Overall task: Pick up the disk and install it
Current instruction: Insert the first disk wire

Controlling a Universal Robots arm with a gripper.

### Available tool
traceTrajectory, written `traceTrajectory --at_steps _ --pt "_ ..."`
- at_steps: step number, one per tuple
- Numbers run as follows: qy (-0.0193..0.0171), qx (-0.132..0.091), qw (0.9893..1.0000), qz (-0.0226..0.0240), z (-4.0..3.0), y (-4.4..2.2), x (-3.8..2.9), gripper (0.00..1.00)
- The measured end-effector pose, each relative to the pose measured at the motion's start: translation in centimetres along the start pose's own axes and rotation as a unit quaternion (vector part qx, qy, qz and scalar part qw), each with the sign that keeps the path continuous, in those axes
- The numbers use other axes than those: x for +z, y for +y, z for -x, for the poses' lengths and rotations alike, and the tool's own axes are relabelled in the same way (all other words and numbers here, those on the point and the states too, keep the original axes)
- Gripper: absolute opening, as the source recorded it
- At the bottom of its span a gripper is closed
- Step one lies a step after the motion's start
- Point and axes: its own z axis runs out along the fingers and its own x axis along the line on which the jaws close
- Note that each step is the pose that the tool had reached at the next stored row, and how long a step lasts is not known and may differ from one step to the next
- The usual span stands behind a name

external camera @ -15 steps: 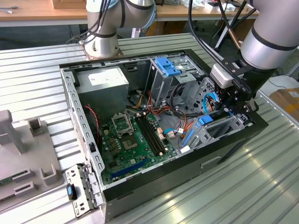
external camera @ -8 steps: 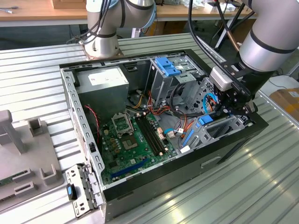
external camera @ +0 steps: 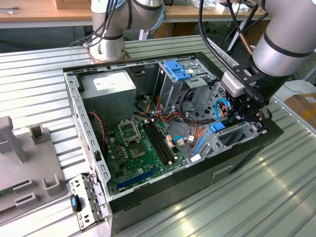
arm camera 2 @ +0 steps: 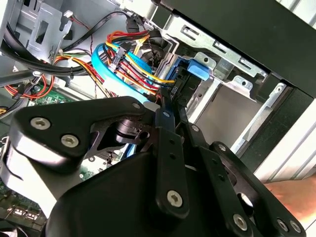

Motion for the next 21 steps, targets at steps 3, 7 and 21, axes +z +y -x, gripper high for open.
traceTrajectory --at_steps 3,7,21 --pt "0.0 0.0 1.0 0.0 0.0 0.0 0.0 0.16" --pt "-0.0001 0.0 1.0 0.0 0.0 0.0 0.01 0.3" --pt "-0.0008 0.0 1.0 0.0 0.18 -0.45 -2.59 0.3"
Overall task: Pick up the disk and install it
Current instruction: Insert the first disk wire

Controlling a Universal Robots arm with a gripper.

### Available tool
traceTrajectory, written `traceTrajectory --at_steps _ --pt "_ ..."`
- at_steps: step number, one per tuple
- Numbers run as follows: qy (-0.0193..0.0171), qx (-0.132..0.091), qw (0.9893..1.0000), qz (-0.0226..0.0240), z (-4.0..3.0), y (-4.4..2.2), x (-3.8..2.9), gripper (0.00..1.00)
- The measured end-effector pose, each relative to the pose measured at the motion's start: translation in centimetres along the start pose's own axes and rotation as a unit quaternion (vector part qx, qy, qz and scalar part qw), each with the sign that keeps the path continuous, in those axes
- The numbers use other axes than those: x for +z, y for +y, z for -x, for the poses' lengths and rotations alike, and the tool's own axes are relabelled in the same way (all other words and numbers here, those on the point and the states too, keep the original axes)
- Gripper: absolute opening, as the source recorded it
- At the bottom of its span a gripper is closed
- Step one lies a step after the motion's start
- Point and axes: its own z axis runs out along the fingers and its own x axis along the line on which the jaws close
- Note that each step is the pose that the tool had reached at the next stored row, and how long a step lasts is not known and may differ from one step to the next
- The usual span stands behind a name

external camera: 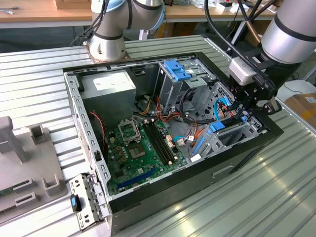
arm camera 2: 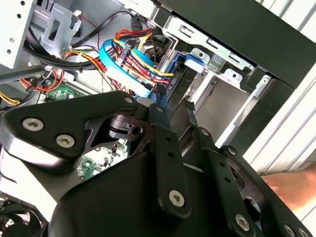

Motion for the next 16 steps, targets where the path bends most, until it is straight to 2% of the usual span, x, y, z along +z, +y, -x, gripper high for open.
traceTrajectory --at_steps 3,4,8,10,16 --pt "0.0002 0.0 1.0 0.0 0.0 0.0 -0.02 0.3" --pt "0.0003 0.001 1.0 0.0017 0.01 -0.06 0.0 0.3" --pt "0.0026 0.007 0.9998 0.0193 0.11 -0.29 0.04 0.3" --pt "0.0035 0.01 0.9996 0.0262 0.14 -0.4 0.06 0.3" --pt "0.0052 0.02 0.9992 0.0327 0.39 -0.48 0.1 0.3"
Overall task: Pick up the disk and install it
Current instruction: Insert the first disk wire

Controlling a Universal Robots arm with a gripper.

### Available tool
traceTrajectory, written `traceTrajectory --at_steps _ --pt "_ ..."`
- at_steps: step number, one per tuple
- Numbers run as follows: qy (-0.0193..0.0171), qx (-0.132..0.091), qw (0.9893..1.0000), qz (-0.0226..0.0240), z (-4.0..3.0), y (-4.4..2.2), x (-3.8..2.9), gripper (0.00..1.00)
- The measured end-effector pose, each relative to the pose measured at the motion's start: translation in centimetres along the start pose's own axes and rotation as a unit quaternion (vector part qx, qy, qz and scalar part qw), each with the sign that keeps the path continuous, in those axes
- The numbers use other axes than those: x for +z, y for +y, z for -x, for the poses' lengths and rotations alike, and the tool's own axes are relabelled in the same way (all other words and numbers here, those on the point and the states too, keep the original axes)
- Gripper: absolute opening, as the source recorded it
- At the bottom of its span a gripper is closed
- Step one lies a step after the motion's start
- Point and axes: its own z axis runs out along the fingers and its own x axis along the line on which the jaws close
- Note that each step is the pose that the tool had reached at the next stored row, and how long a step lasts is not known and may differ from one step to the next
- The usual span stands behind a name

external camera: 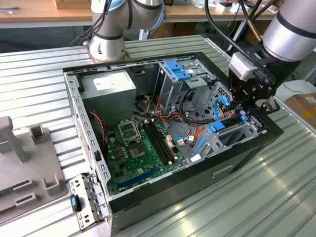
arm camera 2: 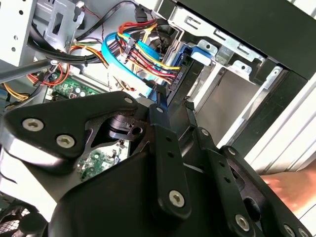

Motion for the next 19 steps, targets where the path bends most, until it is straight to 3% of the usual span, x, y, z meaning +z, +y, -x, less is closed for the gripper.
traceTrajectory --at_steps 4,5,6,7,19 --pt "0.0005 0.003 1.0 0.0028 0.32 0.0 0.02 0.3" --pt "0.0006 0.003 1.0 0.0036 1.11 0.07 0.06 0.3" --pt "-0.001 0.005 0.9998 0.0192 1.14 -0.59 0.13 0.3" --pt "-0.0126 0.006 0.9995 0.0275 0.8 -0.72 -0.03 0.3" --pt "-0.0146 0.007 0.9995 0.0285 0.57 -1.21 0.01 0.3"
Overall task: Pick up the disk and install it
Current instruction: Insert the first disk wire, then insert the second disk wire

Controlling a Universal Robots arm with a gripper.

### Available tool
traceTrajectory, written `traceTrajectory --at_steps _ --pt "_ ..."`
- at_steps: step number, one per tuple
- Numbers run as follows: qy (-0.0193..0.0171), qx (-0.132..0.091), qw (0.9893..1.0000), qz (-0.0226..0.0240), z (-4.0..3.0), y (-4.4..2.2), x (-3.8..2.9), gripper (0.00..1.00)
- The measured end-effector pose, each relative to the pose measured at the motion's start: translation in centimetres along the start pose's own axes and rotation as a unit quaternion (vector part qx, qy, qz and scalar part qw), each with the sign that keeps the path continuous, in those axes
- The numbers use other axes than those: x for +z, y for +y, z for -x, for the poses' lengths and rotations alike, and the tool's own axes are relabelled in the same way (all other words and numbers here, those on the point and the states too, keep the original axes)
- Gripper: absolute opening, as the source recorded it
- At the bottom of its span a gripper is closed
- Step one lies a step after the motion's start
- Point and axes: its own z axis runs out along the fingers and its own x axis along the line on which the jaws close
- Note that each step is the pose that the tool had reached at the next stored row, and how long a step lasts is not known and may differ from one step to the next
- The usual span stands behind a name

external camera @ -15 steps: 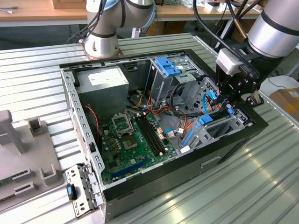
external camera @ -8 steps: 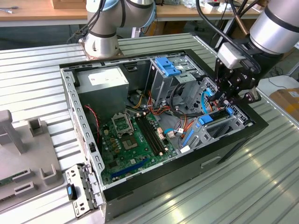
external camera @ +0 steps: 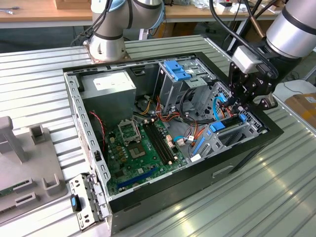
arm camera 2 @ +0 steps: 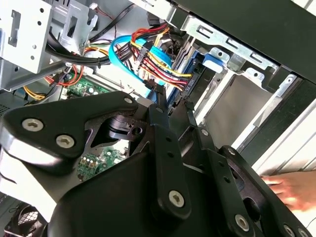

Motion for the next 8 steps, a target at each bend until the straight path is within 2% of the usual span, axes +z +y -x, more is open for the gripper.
traceTrajectory --at_steps 8 --pt "0.0 0.0 1.0 0.0 -0.22 -0.03 -0.02 0.3"
